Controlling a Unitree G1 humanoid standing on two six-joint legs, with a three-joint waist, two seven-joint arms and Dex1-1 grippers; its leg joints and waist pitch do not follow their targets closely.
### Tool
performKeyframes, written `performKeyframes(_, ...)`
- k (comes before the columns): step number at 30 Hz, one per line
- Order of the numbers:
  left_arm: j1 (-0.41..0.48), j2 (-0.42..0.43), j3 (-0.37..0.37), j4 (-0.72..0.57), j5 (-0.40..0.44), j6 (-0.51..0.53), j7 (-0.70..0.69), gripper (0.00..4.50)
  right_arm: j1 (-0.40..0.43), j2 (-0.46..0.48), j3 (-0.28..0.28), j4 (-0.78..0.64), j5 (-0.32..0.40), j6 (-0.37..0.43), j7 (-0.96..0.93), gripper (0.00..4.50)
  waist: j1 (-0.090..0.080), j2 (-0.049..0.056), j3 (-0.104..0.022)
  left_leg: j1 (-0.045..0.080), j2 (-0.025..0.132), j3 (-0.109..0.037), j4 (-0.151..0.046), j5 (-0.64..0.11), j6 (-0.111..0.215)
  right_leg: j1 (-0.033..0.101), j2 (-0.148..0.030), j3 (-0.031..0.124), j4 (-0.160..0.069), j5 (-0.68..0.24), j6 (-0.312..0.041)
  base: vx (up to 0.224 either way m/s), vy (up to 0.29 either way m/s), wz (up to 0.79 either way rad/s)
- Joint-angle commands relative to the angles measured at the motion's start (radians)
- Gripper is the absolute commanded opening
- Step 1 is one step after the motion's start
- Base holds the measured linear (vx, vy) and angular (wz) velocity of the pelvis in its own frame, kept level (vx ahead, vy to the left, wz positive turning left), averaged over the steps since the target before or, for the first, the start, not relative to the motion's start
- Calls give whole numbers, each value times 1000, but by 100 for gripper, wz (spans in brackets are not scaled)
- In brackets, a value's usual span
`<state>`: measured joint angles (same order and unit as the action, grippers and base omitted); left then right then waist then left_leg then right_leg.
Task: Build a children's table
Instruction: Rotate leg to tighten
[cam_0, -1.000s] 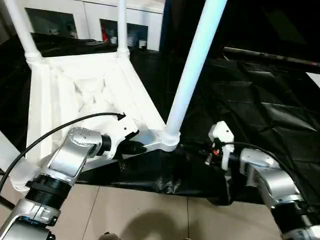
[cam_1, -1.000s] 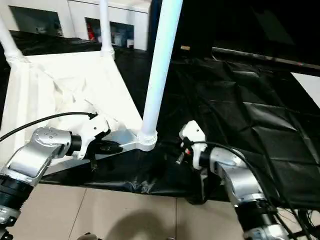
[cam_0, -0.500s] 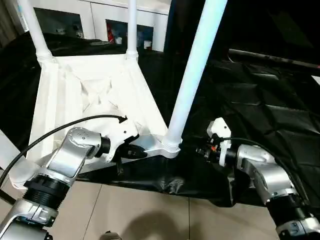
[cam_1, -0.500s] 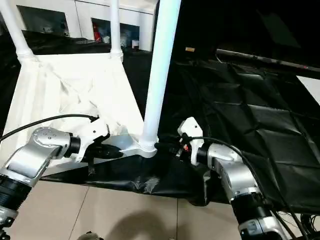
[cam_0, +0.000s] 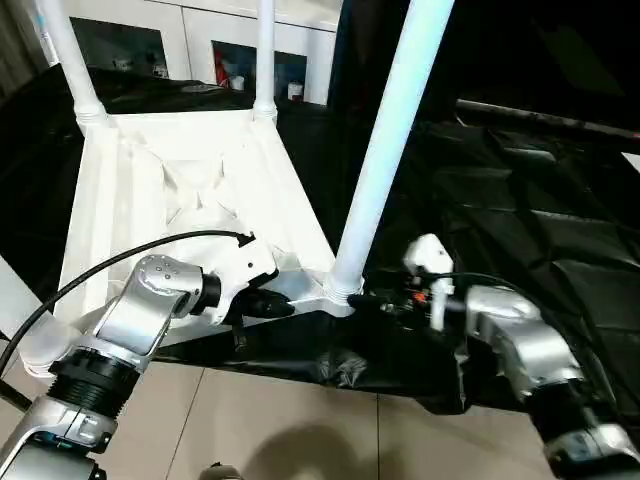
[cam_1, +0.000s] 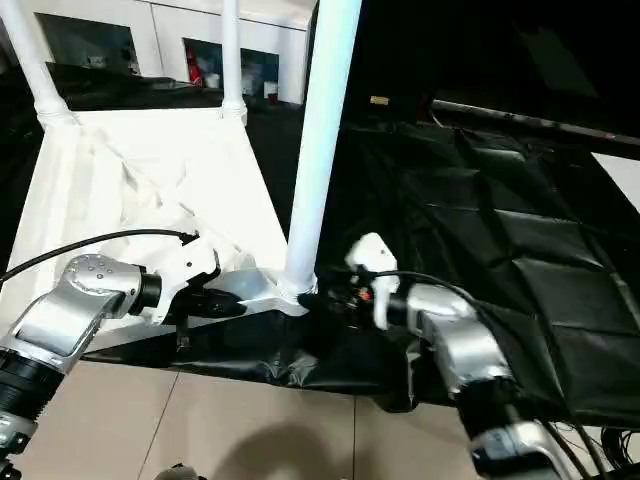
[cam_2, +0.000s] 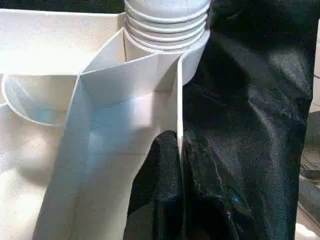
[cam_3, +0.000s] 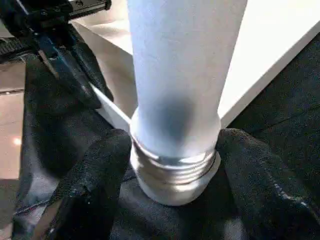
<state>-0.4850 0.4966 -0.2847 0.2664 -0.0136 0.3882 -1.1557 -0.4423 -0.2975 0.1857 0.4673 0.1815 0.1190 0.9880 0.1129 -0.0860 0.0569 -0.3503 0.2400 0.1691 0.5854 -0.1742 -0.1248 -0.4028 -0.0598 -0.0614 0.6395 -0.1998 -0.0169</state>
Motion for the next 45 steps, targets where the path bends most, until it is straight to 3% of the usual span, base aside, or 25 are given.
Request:
performKeyframes(1, -11, -52, -34, -14, -50, -30, -47, 0, -15, 15, 30, 22, -17, -13, -4, 304, -3, 2, -64, 0, -8, 13, -63, -153, 11, 50, -64, 44, -77, -171, -169, 0, 0, 0)
performKeyframes(8, -12, -50, -28, -7, -51, -37, -47, 0, -57, 49, 12, 89, -22, -41, -14, 289, -6, 0, -60, 1, -8, 11, -66, -196, 3, 47, -67, 45, -88, -272, -142, 0, 0, 0)
performKeyframes(14, -14, -48, -23, -5, -53, -36, -51, 0, -57, 48, 11, 106, -21, -57, 4, 263, -7, -1, -61, 0, -7, 11, -65, -178, 8, 47, -65, 44, -83, -235, -151, 0, 0, 0)
performKeyframes(24, -11, -63, -4, 9, -51, -32, -25, 0, -56, 77, -17, 145, -18, -76, -42, 254, -10, -1, -59, 0, -8, 11, -67, -201, 5, 44, -66, 44, -89, -284, -143, 0, 0, 0)
performKeyframes(25, -17, -86, 3, 27, -45, -35, 11, 0, -53, 95, -35, 159, -17, -79, -92, 251, -12, 6, -59, -1, -9, 9, -68, -208, 1, 45, -67, 44, -90, -302, -138, 0, 0, 0)
performKeyframes(26, -28, -120, 11, 55, -34, -38, 64, 0, -46, 118, -55, 171, -13, -82, -146, 247, -19, 2, -57, 2, -9, 11, -69, -217, -6, 40, -64, 44, -95, -312, -136, 0, 0, 0)
performKeyframes(29, -68, -206, 16, 134, 1, -33, 194, 0, -21, 176, -86, 159, 2, -60, -240, 231, -19, 1, -59, 5, -10, 9, -67, -225, -13, 41, -67, 44, -98, -348, -121, 0, 0, 0)
performKeyframes(30, -81, -231, 14, 157, 12, -31, 229, 0, -14, 192, -84, 153, -2, -56, -262, 216, -18, 8, -60, 6, -10, 9, -65, -227, -12, 39, -67, 45, -98, -344, -122, 0, 0, 0)
performKeyframes(32, -110, -283, 13, 205, 30, -34, 296, 0, -5, 220, -71, 147, -25, -55, -310, 212, -18, 1, -61, 2, -12, 10, -66, -219, -4, 41, -64, 44, -99, -333, -116, 0, 0, 0)
performKeyframes(34, -137, -327, 15, 242, 40, -34, 346, 0, -1, 247, -59, 142, -42, -58, -341, 198, -16, 2, -61, -1, -13, 9, -65, -214, -1, 43, -66, 44, -99, -335, -109, 0, 0, 0)
performKeyframes(35, -150, -344, 14, 256, 44, -34, 364, 0, 0, 262, -56, 136, -45, -58, -355, 188, -18, 9, -63, -2, -13, 9, -65, -215, 0, 44, -66, 44, -101, -328, -106, 0, 0, 0)
performKeyframes(37, -168, -360, 3, 279, 66, -56, 369, 0, -1, 280, -52, 123, -56, -73, -376, 178, -20, 6, -66, -5, -13, 7, -65, -210, 9, 45, -68, 43, -99, -317, -110, 0, 0, 0)
performKeyframes(38, -169, -360, 3, 280, 67, -58, 369, 0, -1, 281, -52, 123, -57, -75, -378, 171, -16, 6, -65, -5, -12, 8, -65, -199, 12, 43, -70, 46, -99, -296, -114, 0, 0, 0)
performKeyframes(39, -170, -354, 0, 289, 83, -75, 371, 0, -4, 280, -64, 120, -58, -81, -390, 163, -16, 15, -67, -4, -11, 4, -67, -194, 8, 46, -69, 43, -95, -284, -122, 0, 0, 0)
performKeyframes(41, -168, -338, 3, 297, 92, -94, 369, 0, -6, 265, -81, 113, -54, -82, -401, 140, -17, 14, -66, -1, -8, 7, -68, -187, 10, 45, -65, 45, -90, -205, -144, 0, 0, 0)
performKeyframes(45, -151, -291, 1, 279, 87, -124, 310, 0, 9, 209, -100, 68, -38, -64, -353, 97, -16, 10, -66, -3, -10, 8, -68, -190, 14, 49, -66, 44, -91, -207, -142, 0, 0, 0)
